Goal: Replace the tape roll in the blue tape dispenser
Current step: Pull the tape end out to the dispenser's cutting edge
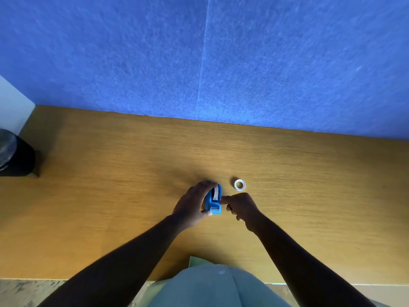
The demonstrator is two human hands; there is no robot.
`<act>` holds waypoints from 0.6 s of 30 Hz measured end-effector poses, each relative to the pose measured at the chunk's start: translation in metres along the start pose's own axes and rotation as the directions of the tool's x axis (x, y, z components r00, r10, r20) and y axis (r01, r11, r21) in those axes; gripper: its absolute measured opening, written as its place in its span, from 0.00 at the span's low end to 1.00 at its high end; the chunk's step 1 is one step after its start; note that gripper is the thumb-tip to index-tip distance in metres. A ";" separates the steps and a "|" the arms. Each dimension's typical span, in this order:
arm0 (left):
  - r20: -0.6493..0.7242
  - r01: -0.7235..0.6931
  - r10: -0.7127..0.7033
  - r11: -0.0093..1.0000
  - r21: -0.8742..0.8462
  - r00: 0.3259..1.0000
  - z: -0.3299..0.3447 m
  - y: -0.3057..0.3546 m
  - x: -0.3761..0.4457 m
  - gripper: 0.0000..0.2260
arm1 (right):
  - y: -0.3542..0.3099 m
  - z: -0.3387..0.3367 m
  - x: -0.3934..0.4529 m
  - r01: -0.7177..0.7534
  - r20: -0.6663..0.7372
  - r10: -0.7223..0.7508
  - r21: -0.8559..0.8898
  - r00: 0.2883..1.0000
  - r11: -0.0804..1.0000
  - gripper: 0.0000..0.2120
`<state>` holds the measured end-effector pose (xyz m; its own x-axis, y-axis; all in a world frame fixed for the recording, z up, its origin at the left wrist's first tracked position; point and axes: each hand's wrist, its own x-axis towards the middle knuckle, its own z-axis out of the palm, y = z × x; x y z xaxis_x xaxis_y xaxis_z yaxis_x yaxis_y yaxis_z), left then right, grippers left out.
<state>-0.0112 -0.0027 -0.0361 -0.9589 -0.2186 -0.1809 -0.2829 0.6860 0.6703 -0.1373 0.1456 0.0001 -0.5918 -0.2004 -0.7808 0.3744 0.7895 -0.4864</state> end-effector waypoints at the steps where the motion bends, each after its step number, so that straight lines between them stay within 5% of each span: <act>1: -0.002 0.000 0.000 1.000 0.001 1.000 0.000 0.000 0.000 0.46 | -0.001 0.001 0.000 -0.028 0.027 0.027 0.028 0.999 0.999 0.12; 10: 0.017 0.027 -0.027 1.000 -0.006 0.999 -0.001 0.001 0.001 0.46 | -0.005 0.007 -0.003 -0.182 0.183 0.137 0.260 0.973 0.948 0.13; 18: 0.010 0.040 -0.040 0.999 -0.004 0.999 -0.001 0.002 0.002 0.46 | 0.004 0.011 0.005 -0.209 0.179 0.160 0.296 0.971 0.932 0.12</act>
<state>-0.0135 -0.0019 -0.0342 -0.9471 -0.2386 -0.2146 -0.3206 0.6739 0.6656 -0.1311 0.1410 -0.0104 -0.3863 -0.1719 -0.9062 0.6841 0.6057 -0.4065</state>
